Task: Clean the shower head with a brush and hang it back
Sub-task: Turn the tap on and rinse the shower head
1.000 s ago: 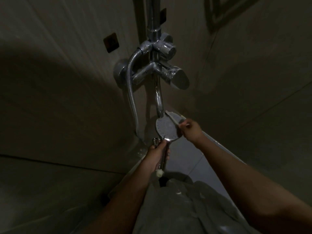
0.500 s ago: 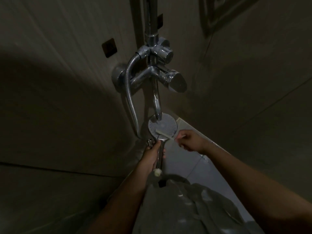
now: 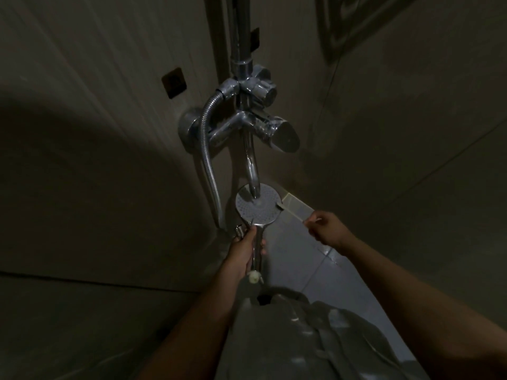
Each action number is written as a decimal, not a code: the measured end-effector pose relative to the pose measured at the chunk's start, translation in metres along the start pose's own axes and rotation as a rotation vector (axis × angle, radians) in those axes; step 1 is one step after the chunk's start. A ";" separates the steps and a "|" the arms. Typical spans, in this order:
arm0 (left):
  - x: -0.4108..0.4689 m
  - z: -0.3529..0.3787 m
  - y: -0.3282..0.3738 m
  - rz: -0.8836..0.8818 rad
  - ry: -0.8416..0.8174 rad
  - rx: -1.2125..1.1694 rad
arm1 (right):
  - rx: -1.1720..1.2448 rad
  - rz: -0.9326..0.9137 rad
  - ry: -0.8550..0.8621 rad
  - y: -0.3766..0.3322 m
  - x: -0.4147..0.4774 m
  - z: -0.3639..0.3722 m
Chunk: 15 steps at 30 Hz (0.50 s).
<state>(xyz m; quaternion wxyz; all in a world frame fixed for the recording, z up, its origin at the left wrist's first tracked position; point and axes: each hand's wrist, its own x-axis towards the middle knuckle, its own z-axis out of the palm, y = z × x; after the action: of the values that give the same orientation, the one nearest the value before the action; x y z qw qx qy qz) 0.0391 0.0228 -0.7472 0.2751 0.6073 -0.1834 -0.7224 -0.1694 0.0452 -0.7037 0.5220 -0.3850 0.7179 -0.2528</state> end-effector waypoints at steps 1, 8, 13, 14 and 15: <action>0.001 0.000 0.001 0.003 -0.001 -0.004 | -0.003 0.004 -0.025 0.002 0.000 -0.001; 0.007 0.001 0.008 0.081 -0.011 0.075 | -0.032 0.114 0.050 0.029 -0.008 -0.019; 0.007 -0.002 0.002 0.034 -0.065 0.137 | -0.006 0.164 0.190 0.046 -0.021 -0.028; 0.007 -0.002 -0.001 0.024 -0.071 0.138 | -0.009 0.166 0.197 0.048 -0.024 -0.027; 0.006 -0.001 -0.003 0.017 -0.069 0.139 | -0.008 0.164 0.202 0.049 -0.026 -0.027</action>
<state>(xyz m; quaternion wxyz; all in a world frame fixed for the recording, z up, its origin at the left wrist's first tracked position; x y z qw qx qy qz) 0.0391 0.0220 -0.7541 0.2318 0.5981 -0.2478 -0.7260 -0.2046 0.0933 -0.7184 0.4646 -0.2998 0.7968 -0.2438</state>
